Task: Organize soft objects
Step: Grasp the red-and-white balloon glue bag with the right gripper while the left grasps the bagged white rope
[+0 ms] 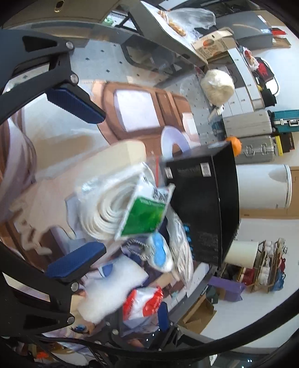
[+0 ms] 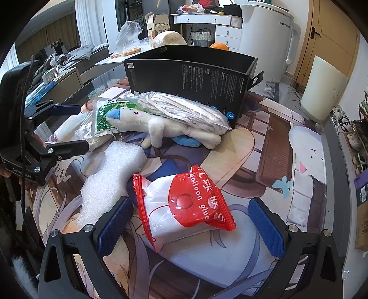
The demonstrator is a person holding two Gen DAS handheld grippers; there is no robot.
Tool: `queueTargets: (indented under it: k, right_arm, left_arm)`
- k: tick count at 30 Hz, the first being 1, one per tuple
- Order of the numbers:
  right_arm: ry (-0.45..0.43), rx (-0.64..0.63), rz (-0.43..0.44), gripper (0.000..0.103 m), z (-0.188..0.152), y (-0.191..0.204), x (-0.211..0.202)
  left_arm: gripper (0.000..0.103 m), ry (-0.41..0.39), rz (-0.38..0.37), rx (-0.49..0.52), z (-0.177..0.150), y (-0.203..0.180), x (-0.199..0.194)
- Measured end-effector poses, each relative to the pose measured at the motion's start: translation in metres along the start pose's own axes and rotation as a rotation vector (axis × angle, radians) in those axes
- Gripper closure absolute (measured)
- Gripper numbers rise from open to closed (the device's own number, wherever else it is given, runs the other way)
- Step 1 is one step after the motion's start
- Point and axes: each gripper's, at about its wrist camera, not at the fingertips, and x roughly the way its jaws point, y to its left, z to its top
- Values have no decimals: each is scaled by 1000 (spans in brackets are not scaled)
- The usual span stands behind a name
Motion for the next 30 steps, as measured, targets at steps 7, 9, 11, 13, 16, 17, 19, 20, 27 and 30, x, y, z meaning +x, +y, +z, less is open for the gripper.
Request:
queueTargets:
  k: [7, 9, 11, 13, 16, 17, 19, 20, 27, 30]
  right_arm:
    - [-3, -1, 3, 1, -1, 0, 0]
    - [-2, -1, 2, 1, -1, 0, 0]
    - [-2, -2, 4, 1, -1, 0, 0]
    - [-2, -2, 6, 1, -1, 0, -1]
    - [0, -1, 6, 1, -1, 0, -1]
    - [0, -1, 6, 1, -1, 0, -1]
    - [-1, 0, 5, 1, -1, -1, -1]
    - [-1, 0, 6, 1, -1, -1, -1]
    - [-15, 3, 4, 1, 1, -2, 1]
    - [-17, -1, 9, 9, 1, -2, 0]
  left_arm:
    - [0, 57, 34, 10, 12, -9, 19]
    - [0, 63, 34, -2, 12, -6, 20]
    - [0, 62, 32, -7, 11, -3, 20]
    - [0, 62, 50, 1, 10, 0, 19]
    - [0, 64, 56, -1, 10, 4, 19]
    - [0, 66, 54, -1, 10, 4, 20]
    - [0, 69, 50, 2, 11, 4, 21]
    - [0, 71, 45, 4, 12, 4, 21]
    - [9, 80, -19, 3, 14, 1, 24]
    - [24, 65, -29, 12, 15, -1, 22]
